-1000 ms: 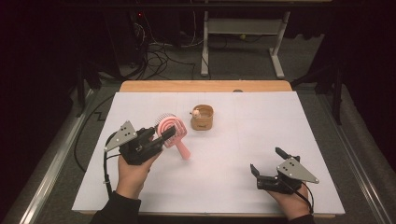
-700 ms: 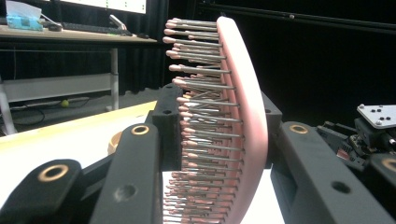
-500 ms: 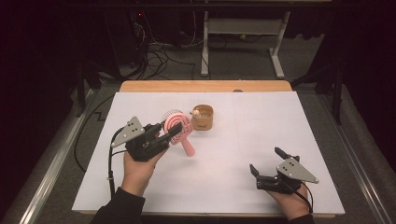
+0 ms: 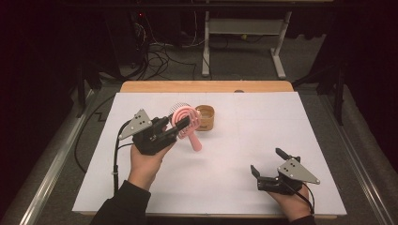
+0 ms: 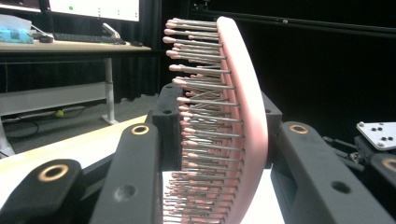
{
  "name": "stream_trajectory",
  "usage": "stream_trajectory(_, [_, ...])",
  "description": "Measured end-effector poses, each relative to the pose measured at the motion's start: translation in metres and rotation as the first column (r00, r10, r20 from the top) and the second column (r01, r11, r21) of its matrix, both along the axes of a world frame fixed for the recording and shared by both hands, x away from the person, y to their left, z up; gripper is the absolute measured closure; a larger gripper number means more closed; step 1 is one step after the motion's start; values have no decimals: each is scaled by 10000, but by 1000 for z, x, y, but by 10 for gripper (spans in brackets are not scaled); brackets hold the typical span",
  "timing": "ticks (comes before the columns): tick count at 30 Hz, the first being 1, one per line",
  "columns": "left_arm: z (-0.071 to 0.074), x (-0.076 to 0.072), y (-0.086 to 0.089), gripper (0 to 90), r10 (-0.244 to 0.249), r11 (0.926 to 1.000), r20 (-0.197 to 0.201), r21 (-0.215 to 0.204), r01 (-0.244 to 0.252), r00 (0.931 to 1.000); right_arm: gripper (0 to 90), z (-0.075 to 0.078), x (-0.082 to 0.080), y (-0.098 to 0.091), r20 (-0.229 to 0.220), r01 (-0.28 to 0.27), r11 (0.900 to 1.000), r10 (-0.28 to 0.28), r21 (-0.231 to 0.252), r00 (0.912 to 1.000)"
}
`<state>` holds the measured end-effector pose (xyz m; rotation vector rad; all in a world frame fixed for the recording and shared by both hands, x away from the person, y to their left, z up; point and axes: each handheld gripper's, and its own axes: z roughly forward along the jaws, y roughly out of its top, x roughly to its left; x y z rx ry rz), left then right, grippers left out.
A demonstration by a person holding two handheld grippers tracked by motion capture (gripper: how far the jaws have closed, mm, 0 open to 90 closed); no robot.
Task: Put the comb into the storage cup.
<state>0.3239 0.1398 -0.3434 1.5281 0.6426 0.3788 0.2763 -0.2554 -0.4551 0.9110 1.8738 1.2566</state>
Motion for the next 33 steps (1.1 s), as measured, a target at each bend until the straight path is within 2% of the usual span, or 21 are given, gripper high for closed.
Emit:
stream_trajectory(17, [10, 14, -9, 635, 46, 10000, 91, -22, -45, 9999, 3, 1, 0, -2, 30, 22, 9999, -23, 114, 10000])
stream_trajectory(21, [13, 19, -10, 635, 66, 10000, 105, -36, -66, 9999, 3, 2, 0, -2, 52, 16, 10000, -17, 94, 10000])
stream_trajectory(25, [16, 26, -13, 635, 53, 9997, 77, -227, -51, 10000, 3, 3, -1, -1, 120, -3, 10000, 2, 92, 9999])
stream_trajectory(27, [18, 29, -15, 635, 76, 9998, 98, -170, -74, 9999, 3, 3, -1, -1, 143, -15, 9999, 13, 114, 9999])
stream_trajectory(33, [27, 37, -22, 635, 126, 9998, 238, -145, -122, 9996, 3, 3, -1, -1, 136, -23, 9999, 22, 130, 9999])
